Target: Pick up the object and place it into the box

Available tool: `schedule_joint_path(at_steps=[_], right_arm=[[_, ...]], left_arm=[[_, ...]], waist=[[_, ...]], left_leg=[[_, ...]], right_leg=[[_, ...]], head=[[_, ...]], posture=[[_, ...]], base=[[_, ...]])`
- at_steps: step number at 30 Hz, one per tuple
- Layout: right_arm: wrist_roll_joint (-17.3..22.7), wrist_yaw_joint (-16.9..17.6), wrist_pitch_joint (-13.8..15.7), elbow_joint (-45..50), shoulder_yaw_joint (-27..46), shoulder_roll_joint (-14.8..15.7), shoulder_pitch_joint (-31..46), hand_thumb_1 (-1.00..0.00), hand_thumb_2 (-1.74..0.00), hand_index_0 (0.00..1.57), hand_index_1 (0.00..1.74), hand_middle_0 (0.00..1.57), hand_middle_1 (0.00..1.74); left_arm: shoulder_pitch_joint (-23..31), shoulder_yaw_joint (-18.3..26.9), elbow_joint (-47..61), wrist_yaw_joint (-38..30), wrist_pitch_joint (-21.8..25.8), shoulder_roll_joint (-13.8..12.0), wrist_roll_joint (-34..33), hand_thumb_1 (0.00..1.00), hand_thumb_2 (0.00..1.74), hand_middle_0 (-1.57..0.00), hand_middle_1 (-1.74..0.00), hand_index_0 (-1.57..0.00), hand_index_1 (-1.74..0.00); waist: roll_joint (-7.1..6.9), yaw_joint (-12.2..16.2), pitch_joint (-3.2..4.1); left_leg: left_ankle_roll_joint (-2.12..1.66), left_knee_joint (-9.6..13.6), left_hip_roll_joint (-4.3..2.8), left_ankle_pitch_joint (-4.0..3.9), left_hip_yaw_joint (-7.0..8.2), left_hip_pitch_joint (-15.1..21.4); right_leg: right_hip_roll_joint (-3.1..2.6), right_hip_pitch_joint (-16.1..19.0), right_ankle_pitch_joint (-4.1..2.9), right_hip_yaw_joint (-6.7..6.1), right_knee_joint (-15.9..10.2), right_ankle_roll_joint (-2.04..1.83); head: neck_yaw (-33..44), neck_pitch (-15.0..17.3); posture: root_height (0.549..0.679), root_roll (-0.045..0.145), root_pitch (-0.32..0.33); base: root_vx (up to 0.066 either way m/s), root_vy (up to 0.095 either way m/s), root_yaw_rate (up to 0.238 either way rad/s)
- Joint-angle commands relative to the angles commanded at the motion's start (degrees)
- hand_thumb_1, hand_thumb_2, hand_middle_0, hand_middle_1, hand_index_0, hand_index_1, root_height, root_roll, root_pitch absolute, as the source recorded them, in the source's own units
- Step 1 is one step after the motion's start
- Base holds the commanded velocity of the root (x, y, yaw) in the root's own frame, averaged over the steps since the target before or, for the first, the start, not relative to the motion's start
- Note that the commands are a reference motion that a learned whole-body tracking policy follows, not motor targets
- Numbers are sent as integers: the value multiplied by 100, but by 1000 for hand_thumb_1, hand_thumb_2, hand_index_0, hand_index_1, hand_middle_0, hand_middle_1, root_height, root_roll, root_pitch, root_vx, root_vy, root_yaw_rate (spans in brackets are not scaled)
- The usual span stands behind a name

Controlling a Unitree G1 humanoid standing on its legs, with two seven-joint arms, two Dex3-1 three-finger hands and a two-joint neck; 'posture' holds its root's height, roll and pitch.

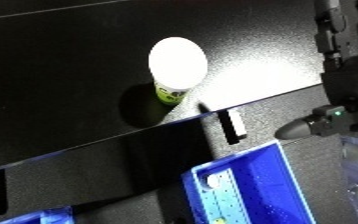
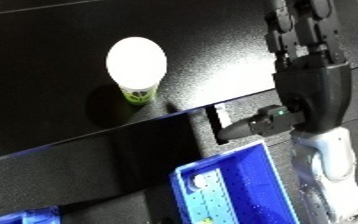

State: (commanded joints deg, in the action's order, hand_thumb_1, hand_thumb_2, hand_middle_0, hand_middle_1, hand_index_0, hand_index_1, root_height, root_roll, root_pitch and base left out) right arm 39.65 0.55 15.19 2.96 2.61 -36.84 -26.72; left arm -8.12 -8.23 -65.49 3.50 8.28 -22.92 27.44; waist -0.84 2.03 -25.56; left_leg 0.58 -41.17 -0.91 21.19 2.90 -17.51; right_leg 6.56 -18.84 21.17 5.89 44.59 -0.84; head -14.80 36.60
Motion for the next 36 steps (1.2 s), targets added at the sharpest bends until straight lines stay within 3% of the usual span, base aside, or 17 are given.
schedule_joint_path(at_steps=[2,3,7,15,25,36], right_arm=[[-166,238,-229,-83,-185,-76,-90,0,0,0,0,0,0],[-296,429,-477,-214,-390,-143,-211,0,0,0,0,0,0],[-477,589,-937,-567,-778,-235,-507,0,0,0,0,0,0],[-531,378,-1607,-1478,-1489,-367,-1186,0,0,0,0,0,0],[-380,31,-1960,-2043,-2030,-187,-1836,0,0,0,0,0,0],[-424,-152,-2384,-1894,-2333,98,-2234,-550,-957,864,957,864,957]], left_arm=[[27,-17,40,-4,-20,-1,-19,0,0,0,0,0,0],[45,-42,80,-3,-43,-3,-49,0,0,0,0,0,0],[40,-118,99,5,-63,-7,-87,0,0,0,0,0,0],[-58,-308,204,-35,-142,-9,-109,0,0,0,0,0,0],[-157,-481,183,-1,-246,17,-168,0,0,0,0,0,0],[-186,-567,303,-45,-339,83,-98,0,0,0,0,0,0]], waist=[[9,-41,-13],[18,-82,-26],[42,-161,-44],[106,-307,-75],[180,-415,-56],[255,-462,-63]], left_leg=[[14,-20,18,4,-26,1],[23,-36,40,3,-53,-6],[25,-38,85,-10,-101,-19],[42,-70,152,-15,-177,-63],[32,-69,201,-23,-218,-35],[9,-54,256,-51,-215,-52]], right_leg=[[7,1,17,2,37,18],[14,-1,30,7,64,32],[27,-7,42,21,83,53],[71,-37,68,59,152,96],[130,-6,65,82,145,115],[151,-72,36,30,149,107]], head=[[-79,14],[-187,16],[-381,7],[-749,-86],[-1237,-208],[-1572,-363]], posture=[[635,42,-64],[635,43,-66],[634,45,-67],[633,47,-70],[634,54,-75],[634,61,-72]], base=[[43,-4,56],[33,-11,66],[21,-5,54],[6,-1,59],[17,5,39],[1,29,19]])
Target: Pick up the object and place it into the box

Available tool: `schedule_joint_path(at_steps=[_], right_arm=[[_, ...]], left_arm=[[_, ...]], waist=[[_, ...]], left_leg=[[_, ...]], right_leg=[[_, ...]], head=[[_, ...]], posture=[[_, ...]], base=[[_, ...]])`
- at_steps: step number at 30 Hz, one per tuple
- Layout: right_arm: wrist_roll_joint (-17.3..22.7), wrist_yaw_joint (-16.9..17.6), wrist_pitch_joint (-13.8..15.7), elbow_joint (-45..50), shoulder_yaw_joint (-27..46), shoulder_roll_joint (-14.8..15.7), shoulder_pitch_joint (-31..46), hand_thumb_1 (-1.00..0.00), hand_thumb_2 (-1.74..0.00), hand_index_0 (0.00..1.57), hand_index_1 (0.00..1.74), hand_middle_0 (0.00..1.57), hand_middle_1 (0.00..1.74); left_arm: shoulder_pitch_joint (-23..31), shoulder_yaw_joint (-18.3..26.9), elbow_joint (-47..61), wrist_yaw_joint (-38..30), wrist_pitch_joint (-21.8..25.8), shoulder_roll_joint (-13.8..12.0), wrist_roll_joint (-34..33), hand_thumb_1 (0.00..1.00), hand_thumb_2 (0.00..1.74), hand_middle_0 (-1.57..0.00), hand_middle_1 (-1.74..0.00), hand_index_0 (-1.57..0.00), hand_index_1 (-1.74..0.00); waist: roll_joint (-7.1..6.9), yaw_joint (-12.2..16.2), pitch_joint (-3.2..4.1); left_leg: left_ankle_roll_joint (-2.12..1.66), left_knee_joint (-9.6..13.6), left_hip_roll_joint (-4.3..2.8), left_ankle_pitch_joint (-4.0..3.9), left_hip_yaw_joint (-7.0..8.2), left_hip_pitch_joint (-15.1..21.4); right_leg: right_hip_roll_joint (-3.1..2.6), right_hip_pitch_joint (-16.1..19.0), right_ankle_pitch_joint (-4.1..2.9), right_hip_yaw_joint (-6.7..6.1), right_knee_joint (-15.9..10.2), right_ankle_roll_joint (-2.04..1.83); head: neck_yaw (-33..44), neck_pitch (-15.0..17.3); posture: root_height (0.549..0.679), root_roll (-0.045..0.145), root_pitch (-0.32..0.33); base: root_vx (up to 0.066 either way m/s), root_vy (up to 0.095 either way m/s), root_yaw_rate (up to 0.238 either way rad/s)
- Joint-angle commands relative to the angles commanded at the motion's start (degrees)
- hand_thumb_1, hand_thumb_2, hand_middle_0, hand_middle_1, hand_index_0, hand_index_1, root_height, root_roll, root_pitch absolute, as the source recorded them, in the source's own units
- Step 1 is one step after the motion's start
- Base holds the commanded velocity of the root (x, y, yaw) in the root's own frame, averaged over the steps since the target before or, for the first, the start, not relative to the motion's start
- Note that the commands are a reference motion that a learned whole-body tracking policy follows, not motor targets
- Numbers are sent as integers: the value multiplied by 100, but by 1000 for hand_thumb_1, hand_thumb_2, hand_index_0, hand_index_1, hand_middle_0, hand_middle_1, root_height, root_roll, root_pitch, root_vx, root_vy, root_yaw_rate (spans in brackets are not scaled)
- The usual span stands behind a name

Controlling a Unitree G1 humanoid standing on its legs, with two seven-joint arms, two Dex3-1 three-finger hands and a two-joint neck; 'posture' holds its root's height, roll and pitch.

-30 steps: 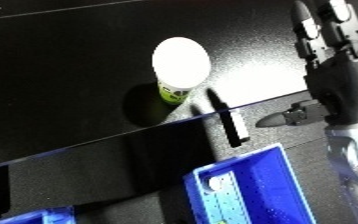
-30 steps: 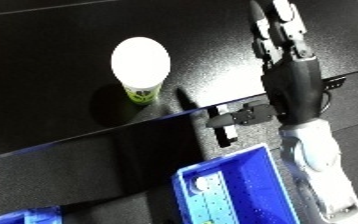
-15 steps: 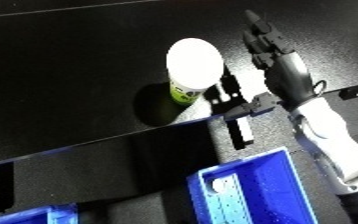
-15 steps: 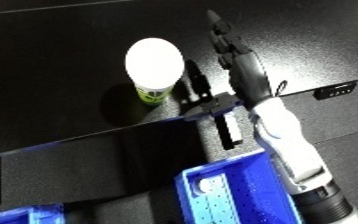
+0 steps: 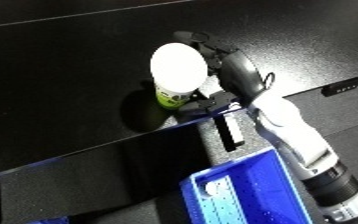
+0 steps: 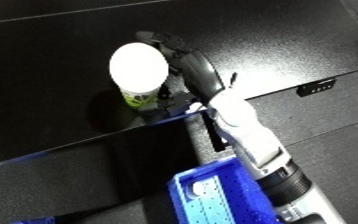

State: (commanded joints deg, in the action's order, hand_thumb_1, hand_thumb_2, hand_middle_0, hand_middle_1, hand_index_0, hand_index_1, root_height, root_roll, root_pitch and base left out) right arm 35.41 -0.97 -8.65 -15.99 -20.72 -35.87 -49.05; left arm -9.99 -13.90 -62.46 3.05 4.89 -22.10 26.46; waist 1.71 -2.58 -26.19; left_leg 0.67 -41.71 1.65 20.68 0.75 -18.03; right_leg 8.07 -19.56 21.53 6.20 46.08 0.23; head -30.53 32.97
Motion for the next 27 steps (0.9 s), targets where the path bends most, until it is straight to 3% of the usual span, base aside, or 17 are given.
schedule_joint_path(at_steps=[2,3,4,7,9,18,27], right_arm=[[-9,-14,-38,23,-20,22,-8,-600,-1044,942,1044,942,1044],[-23,-42,-98,54,-63,63,-12,-700,-1218,1099,1218,1099,1218],[-23,-42,-98,54,-63,63,-12,-700,-1218,1099,1218,1099,1218],[-7,-102,-203,77,-123,101,-12,-850,-1479,1334,1479,1334,1479],[9,-98,-293,80,-165,110,2,-1000,-1740,1570,1740,1570,1740],[40,-24,-107,131,-100,34,136,-1000,-1740,1570,1740,1570,1740],[-48,161,487,973,471,-244,674,-1000,-1740,1570,1740,1570,1740]], left_arm=[[-3,-2,13,-13,-16,10,3,0,0,0,0,0,0],[-5,-3,29,-33,-40,29,8,0,0,0,0,0,0],[-5,-3,29,-33,-40,29,8,0,0,0,0,0,0],[-7,6,41,-51,-60,48,19,0,0,0,0,0,0],[-8,14,63,-69,-79,55,39,0,0,0,0,0,0],[32,56,48,-88,-17,63,76,0,0,0,0,0,0],[136,248,-22,-130,93,93,158,0,0,0,0,0,0]], waist=[[1,-3,0],[-3,-9,1],[-3,-9,1],[-7,-19,3],[-5,-25,-3],[-23,2,-8],[-96,217,21]], left_leg=[[-1,-2,2,1,0,-3],[-5,-5,4,0,2,-7],[-5,-5,4,0,2,-7],[-11,2,7,-8,5,-8],[-16,19,8,-21,9,-6],[-38,128,-12,-69,32,27],[-64,167,-103,-32,120,20]], right_leg=[[4,-6,-1,-2,4,0],[12,-10,-5,-4,1,-2],[12,-10,-5,-4,1,-2],[20,-9,-12,-5,-12,-3],[27,-14,-22,-1,-19,-5],[15,-11,-62,-10,-90,-29],[-44,-63,-118,-91,-174,-103]], head=[[-28,-18],[-55,-48],[-55,-48],[-98,-85],[-127,-115],[-265,-292],[-372,-584]], posture=[[634,62,-72],[634,63,-72],[634,63,-72],[635,65,-71],[635,65,-70],[636,63,-65],[637,58,-54]], base=[[-7,23,33],[-9,19,33],[-9,19,33],[-15,16,33],[-29,15,30],[-37,9,5],[-44,15,-98]])
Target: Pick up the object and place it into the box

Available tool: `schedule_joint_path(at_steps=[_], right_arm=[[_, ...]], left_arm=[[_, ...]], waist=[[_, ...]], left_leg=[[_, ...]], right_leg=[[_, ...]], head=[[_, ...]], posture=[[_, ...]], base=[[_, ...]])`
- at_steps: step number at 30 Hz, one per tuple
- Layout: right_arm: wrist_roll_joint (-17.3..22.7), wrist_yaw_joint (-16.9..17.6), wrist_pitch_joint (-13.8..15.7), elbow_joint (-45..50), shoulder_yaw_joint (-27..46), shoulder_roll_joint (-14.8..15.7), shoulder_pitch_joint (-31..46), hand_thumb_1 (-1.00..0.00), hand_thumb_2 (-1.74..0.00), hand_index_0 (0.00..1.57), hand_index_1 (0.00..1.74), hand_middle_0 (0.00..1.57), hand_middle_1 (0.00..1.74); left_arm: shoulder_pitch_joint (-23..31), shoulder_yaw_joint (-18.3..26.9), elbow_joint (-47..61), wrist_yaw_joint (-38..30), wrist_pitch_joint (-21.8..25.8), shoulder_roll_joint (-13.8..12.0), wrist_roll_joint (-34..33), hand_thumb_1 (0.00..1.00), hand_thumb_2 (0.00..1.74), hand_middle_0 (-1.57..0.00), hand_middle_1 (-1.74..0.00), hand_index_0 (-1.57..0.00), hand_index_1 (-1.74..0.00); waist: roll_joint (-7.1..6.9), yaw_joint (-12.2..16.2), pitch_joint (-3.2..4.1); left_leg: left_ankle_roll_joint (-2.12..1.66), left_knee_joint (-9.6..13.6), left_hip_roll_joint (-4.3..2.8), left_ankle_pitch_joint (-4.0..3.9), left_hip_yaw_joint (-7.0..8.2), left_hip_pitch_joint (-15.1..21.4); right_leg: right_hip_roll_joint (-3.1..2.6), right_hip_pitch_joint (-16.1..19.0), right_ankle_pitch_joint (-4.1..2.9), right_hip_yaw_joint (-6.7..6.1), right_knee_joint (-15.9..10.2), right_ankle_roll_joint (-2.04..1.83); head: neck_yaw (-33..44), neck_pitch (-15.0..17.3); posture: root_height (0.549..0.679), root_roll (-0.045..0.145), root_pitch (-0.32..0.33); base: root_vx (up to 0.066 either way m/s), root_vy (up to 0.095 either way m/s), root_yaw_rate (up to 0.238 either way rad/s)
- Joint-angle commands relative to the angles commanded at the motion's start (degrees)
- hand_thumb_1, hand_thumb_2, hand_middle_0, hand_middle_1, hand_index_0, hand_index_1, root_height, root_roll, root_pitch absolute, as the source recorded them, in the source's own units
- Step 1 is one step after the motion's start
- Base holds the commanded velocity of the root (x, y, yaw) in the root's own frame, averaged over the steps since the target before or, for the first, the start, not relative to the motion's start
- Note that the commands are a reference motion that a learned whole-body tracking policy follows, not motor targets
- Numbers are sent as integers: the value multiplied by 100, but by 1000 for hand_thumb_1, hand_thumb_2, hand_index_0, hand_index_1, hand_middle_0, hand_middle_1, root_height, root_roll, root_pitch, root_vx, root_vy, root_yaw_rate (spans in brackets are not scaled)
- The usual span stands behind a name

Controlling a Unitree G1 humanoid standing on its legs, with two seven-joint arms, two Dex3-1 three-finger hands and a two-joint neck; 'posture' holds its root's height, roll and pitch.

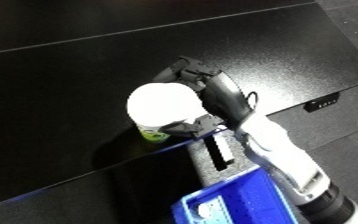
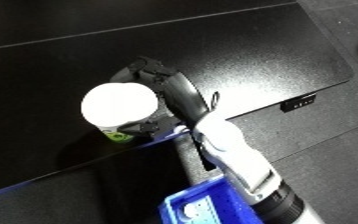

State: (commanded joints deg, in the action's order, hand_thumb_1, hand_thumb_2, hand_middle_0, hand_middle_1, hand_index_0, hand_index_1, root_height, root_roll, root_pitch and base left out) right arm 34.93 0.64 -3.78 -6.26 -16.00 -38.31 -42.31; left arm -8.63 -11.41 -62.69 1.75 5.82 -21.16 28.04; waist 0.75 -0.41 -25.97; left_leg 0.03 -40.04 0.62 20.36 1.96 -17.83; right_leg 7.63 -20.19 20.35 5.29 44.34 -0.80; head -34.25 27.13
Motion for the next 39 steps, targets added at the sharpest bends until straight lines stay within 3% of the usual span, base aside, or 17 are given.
schedule_joint_path(at_steps=[9,14,18,20,24,26,28,30,36,39], right_arm=[[188,375,475,1309,1092,-200,1173,-1000,-1740,1570,1740,1570,1740],[-157,716,925,1757,1767,-116,2189,-1000,-1740,1570,1740,1570,1740],[-516,760,1021,1789,2157,-148,2918,-1000,-1740,1570,1740,1570,1740],[-531,660,1051,1729,2336,-208,3283,-1000,-1740,1570,1740,1570,1740],[-500,455,1232,1532,2639,-252,3904,-1000,-1740,1570,1740,1570,1740],[-565,315,1310,1357,2725,-265,4135,-1000,-1740,1570,1740,1570,1740],[-644,31,1387,1024,2783,-285,4415,-1000,-1740,1570,1740,1570,1740],[-632,-164,1473,755,2794,-275,4560,-1000,-1740,1570,1740,1570,1740],[-975,-677,1687,-223,2564,-178,4834,-1000,-1740,1570,1740,1570,1740],[-1237,-845,1583,-840,2202,-238,4817,-1000,-1740,1570,1740,1570,1740]], left_arm=[[163,336,-117,-38,143,55,106,0,0,0,0,0,0],[248,496,-189,-33,309,120,244,0,0,0,0,0,0],[290,613,-180,-59,459,196,387,0,0,0,0,0,0],[327,668,-155,-68,536,236,432,0,0,0,0,0,0],[395,772,-216,-50,658,271,605,0,0,0,0,0,0],[400,826,-314,-5,714,283,711,0,0,0,0,0,0],[402,902,-438,83,796,303,810,0,0,0,0,0,0],[414,945,-495,141,828,308,845,0,0,0,0,0,0],[465,1025,-497,219,707,293,831,0,0,0,0,0,0],[470,978,-430,219,606,267,754,0,0,0,0,0,0]], waist=[[-74,386,66],[-89,682,42],[-102,910,-10],[-103,1015,-40],[-100,1246,-93],[-93,1365,-119],[-74,1508,-150],[-57,1580,-159],[17,1651,-138],[61,1575,-117]], left_leg=[[7,-6,-138,83,187,-6],[18,88,-204,100,346,52],[25,119,-261,134,482,97],[33,155,-284,149,551,149],[47,258,-309,179,695,301],[63,305,-306,198,755,389],[91,383,-288,221,819,521],[108,434,-271,234,854,604],[145,537,-213,266,898,777],[153,546,-179,268,859,789]], right_leg=[[-119,-107,-19,-181,-12,-61],[-221,-153,-59,-313,-95,-87],[-288,-187,-88,-399,-148,-104],[-311,-183,-107,-443,-184,-113],[-386,-155,-120,-540,-243,-134],[-431,-129,-118,-591,-270,-133],[-495,-85,-111,-669,-307,-130],[-527,-53,-105,-713,-329,-130],[-558,41,-78,-775,-403,-134],[-543,77,-81,-769,-442,-126]], head=[[32,-316],[75,-485],[123,-425],[59,-304],[-229,326],[-358,590],[-620,1063],[-733,1225],[-1099,1546],[-1426,1665]], posture=[[636,52,-41],[638,50,-28],[639,50,-21],[639,50,-19],[640,52,-18],[641,53,-20],[641,53,-23],[641,53,-26],[642,55,-31],[643,56,-33]], base=[[-29,34,-170],[-37,55,-209],[-43,61,-203],[-34,69,-193],[-27,90,-226],[-9,101,-226],[11,78,-163],[27,64,-138],[28,30,-71],[8,-18,44]])
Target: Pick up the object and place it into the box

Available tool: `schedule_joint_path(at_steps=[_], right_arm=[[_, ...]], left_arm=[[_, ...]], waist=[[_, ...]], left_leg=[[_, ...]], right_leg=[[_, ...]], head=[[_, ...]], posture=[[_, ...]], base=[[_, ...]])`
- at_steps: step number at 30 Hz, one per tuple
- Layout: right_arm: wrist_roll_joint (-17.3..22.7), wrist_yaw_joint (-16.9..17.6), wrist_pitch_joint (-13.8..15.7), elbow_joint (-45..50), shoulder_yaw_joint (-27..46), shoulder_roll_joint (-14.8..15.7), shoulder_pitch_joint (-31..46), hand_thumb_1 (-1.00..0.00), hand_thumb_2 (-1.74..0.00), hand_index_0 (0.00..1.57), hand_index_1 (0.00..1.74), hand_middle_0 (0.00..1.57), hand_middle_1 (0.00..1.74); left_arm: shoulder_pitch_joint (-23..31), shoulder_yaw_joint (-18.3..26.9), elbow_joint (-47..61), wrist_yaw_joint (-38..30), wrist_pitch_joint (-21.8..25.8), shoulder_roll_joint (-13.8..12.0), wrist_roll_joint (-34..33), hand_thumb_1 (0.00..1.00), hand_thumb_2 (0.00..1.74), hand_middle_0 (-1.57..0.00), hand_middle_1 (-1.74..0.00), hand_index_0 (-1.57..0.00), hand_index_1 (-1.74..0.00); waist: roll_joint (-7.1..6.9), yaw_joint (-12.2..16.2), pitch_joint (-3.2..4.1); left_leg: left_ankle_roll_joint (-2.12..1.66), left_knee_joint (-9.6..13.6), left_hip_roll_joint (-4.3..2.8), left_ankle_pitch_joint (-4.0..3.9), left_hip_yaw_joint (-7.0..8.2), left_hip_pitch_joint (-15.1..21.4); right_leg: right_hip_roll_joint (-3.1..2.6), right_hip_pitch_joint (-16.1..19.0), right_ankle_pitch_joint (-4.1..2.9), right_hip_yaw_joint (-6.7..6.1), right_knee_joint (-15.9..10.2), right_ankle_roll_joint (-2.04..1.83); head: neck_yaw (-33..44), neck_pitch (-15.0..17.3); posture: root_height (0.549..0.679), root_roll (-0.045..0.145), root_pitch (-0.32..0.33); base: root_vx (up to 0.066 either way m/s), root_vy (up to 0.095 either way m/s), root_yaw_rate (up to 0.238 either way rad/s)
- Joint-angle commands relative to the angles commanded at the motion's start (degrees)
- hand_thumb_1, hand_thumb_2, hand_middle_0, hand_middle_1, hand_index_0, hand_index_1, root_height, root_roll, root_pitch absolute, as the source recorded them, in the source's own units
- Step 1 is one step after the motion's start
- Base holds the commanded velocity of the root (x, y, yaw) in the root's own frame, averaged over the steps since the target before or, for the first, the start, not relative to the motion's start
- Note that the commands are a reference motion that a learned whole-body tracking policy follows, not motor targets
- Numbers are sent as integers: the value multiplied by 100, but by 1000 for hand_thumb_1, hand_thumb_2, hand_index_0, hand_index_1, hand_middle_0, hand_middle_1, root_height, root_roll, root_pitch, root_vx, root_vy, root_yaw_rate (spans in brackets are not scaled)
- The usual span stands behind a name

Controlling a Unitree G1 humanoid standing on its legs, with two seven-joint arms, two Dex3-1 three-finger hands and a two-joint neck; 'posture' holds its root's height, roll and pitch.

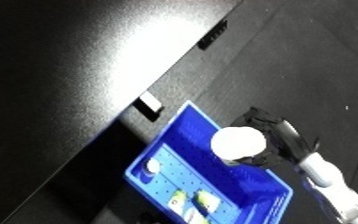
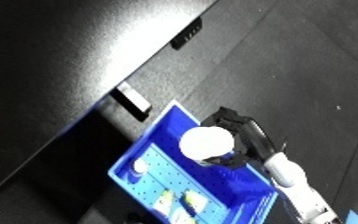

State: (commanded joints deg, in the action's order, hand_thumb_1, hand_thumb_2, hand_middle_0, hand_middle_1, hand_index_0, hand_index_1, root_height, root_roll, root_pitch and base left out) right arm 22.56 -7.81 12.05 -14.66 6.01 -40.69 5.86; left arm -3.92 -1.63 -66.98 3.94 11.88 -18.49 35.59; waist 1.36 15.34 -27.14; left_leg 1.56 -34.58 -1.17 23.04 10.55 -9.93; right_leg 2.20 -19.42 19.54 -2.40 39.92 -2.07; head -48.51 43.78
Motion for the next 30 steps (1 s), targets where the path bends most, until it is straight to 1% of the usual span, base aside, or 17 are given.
schedule_joint_path(at_steps=[1,2,3,4,5,6,9,12,14,17,20,22,24,27,30], right_arm=[[-13,-35,-79,-216,-128,-30,-22,-1000,-1740,1570,1740,1570,1740],[-13,-35,-79,-216,-128,-30,-22,-1000,-1740,1570,1740,1570,1740],[66,-126,-260,-691,-387,-76,-73,-1000,-1740,1570,1740,1570,1740],[66,-126,-260,-691,-387,-76,-73,-1000,-1740,1570,1740,1570,1740],[112,-175,-310,-950,-504,-94,-121,-1000,-1740,1570,1740,1570,1740],[232,-265,-342,-1555,-719,-94,-298,-900,-1566,1413,1566,1413,1566],[358,-422,-354,-2376,-941,-51,-623,-750,-1305,1178,1305,1178,1305],[301,-539,-290,-3002,-1118,3,-911,-600,-1044,942,1044,942,1044],[250,-545,-195,-3326,-1249,52,-1076,-500,-870,785,870,785,870],[200,-547,-70,-3666,-1394,111,-1270,-350,-609,549,609,549,609],[172,-547,36,-3863,-1477,166,-1371,-200,-348,314,348,314,348],[146,-521,60,-3893,-1513,214,-1388,-100,-174,157,174,157,174],[128,-502,62,-3903,-1543,265,-1389,0,0,0,0,0,0],[203,-579,2,-3933,-1572,338,-1384,0,0,0,0,0,0],[355,-724,-85,-3956,-1591,415,-1382,0,0,0,0,0,0]], left_arm=[[-4,-33,24,0,-27,-12,-26,0,0,0,0,0,0],[-4,-33,24,0,-27,-12,-26,0,0,0,0,0,0],[-23,-113,59,14,-66,-40,-94,0,0,0,0,0,0],[-23,-113,59,14,-66,-40,-94,0,0,0,0,0,0],[-39,-162,68,26,-78,-57,-126,0,0,0,0,0,0],[-83,-260,68,47,-98,-81,-182,0,0,0,0,0,0],[-159,-424,47,74,-142,-110,-228,0,0,0,0,0,0],[-199,-569,29,102,-177,-121,-264,0,0,0,0,0,0],[-204,-645,26,114,-187,-117,-287,0,0,0,0,0,0],[-190,-730,25,135,-185,-113,-303,0,0,0,0,0,0],[-174,-778,22,151,-185,-109,-311,0,0,0,0,0,0],[-179,-801,21,142,-190,-104,-322,0,0,0,0,0,0],[-187,-830,18,116,-190,-95,-337,0,0,0,0,0,0],[-199,-859,16,81,-198,-90,-357,0,0,0,0,0,0],[-222,-879,24,54,-215,-97,-373,0,0,0,0,0,0]], waist=[[16,-37,6],[16,-37,6],[53,-129,17],[53,-129,17],[74,-179,22],[120,-282,33],[195,-426,62],[267,-551,99],[305,-622,123],[339,-696,157],[352,-741,190],[348,-762,207],[334,-783,222],[311,-817,240],[283,-855,251]], left_leg=[[2,2,13,-2,-20,1],[2,2,13,-2,-20,1],[3,2,45,-7,-72,-1],[3,2,45,-7,-72,-1],[3,3,62,-11,-100,-3],[3,-9,97,-16,-158,-13],[9,-43,157,-16,-244,-37],[8,-64,219,-29,-322,-66],[5,-70,251,-42,-363,-80],[0,-79,290,-58,-413,-100],[-4,-98,320,-74,-457,-131],[-7,-115,332,-84,-482,-156],[-13,-135,337,-90,-505,-180],[-18,-173,339,-97,-542,-220],[-23,-219,346,-107,-584,-271]], right_leg=[[9,13,-3,6,-11,5],[9,13,-3,6,-11,5],[32,41,-6,27,-25,18],[32,41,-6,27,-25,18],[45,56,-7,39,-28,24],[73,84,-7,64,-28,35],[110,122,8,102,-7,50],[136,147,20,138,12,65],[149,160,23,158,23,72],[156,165,35,184,52,82],[152,156,49,203,92,92],[145,144,56,215,119,97],[139,136,59,231,140,99],[129,122,72,257,180,108],[115,100,89,284,230,126]], head=[[-71,41],[-71,41],[-249,68],[-249,68],[-350,80],[-539,119],[-828,132],[-1120,150],[-1222,140],[-1297,143],[-1295,171],[-1267,162],[-1208,87],[-1029,-27],[-763,-146]], posture=[[643,56,-33],[643,56,-33],[644,57,-35],[644,57,-35],[644,57,-36],[645,58,-39],[645,60,-43],[645,62,-44],[645,63,-45],[645,65,-46],[645,65,-46],[645,65,-46],[644,65,-46],[644,65,-47],[643,65,-48]], base=[[6,-32,100],[6,-32,100],[4,-46,136],[4,-46,136],[1,-51,149],[5,-51,146],[11,-45,143],[17,-32,136],[20,-28,124],[20,-25,106],[20,-24,85],[14,-29,69],[12,-37,60],[10,-43,57],[-1,-54,68]])
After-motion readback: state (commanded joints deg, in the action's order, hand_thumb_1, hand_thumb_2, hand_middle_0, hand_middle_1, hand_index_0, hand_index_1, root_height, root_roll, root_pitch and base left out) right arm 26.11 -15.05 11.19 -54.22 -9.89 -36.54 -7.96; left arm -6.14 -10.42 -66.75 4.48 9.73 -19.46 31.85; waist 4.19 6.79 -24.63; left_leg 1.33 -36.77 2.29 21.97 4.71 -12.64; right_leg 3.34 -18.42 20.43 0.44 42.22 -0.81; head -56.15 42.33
